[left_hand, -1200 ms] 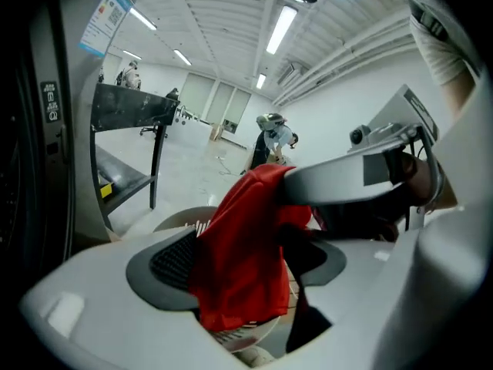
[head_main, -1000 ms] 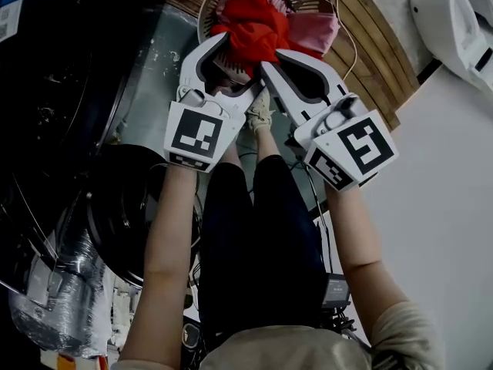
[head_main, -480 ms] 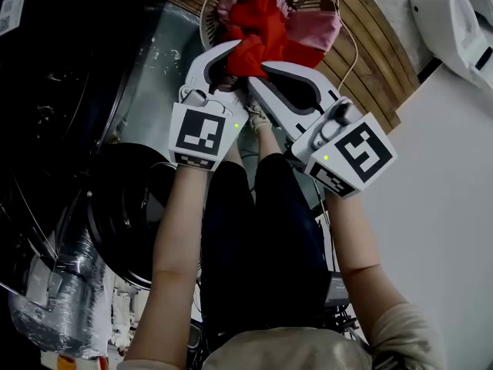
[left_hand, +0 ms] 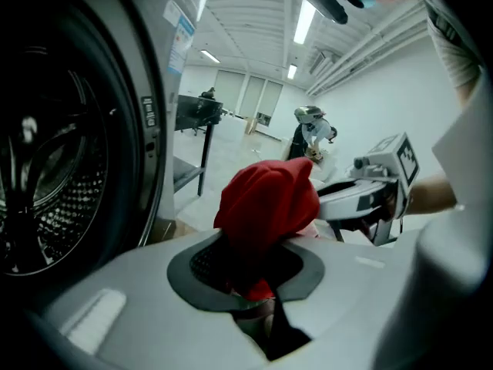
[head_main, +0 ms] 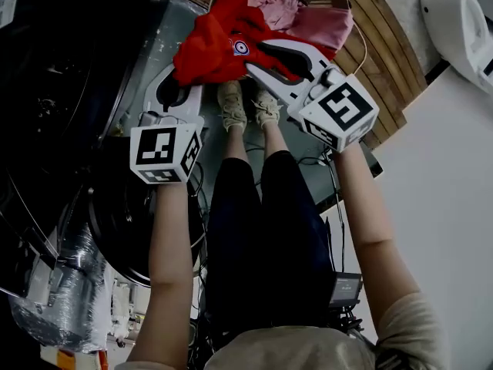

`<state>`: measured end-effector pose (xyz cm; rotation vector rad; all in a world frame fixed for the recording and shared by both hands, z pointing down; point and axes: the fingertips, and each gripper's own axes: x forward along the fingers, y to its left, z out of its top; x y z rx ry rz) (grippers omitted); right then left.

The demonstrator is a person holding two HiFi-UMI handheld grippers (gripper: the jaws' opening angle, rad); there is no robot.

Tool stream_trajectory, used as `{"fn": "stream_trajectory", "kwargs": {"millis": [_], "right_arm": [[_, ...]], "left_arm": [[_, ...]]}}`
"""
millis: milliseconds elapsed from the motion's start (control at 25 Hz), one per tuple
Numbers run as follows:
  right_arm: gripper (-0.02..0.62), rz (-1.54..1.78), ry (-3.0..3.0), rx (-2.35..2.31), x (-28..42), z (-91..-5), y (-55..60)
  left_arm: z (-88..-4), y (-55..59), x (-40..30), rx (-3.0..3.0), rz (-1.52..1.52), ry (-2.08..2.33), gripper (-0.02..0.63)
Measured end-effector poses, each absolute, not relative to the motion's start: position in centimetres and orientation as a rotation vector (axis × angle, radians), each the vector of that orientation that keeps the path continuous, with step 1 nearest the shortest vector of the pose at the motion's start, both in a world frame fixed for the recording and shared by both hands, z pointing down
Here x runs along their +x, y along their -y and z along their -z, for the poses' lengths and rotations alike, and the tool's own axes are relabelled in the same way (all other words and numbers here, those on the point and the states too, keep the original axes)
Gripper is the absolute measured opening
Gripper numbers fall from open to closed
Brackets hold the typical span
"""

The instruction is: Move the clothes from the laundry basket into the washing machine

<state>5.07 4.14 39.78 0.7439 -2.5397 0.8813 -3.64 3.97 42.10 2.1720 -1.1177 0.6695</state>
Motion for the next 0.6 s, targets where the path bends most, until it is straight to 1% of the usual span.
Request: {"fn": "stream_trajectory", "kwargs": {"millis": [240, 280, 400, 480, 560, 600], "right_arm": [[0.134, -0.935, 2.286, 0.797, 5.6, -51.7, -2.2], [0.144, -0.945, 2.238, 0.818, 5.9, -53.6, -1.8], [0.203, -1.013, 2.079, 0.82, 7.0, -59.2, -1.9], [0.22, -1.085, 1.979, 0.786, 7.8, -62.4, -2.9], [0.221, -1.166, 1.913, 0.753, 8.5, -64.2, -4.1], [0.16, -1.188, 1.902, 0.741, 8.6, -64.5, -4.5]], "left_arm": [[-42.0, -5.0, -7.0, 2.11, -0.678, 1.194, 0.083], [-41.9, -5.1, -7.3, 2.103, -0.674, 1.202, 0.083], [-42.0, -5.2, -8.1, 2.088, -0.663, 1.22, 0.083], [-42.2, -5.4, -8.4, 2.079, -0.652, 1.225, 0.083], [-42.5, -5.5, -8.3, 2.075, -0.646, 1.22, 0.083], [-42.6, -5.6, -8.2, 2.076, -0.644, 1.217, 0.084]]}}
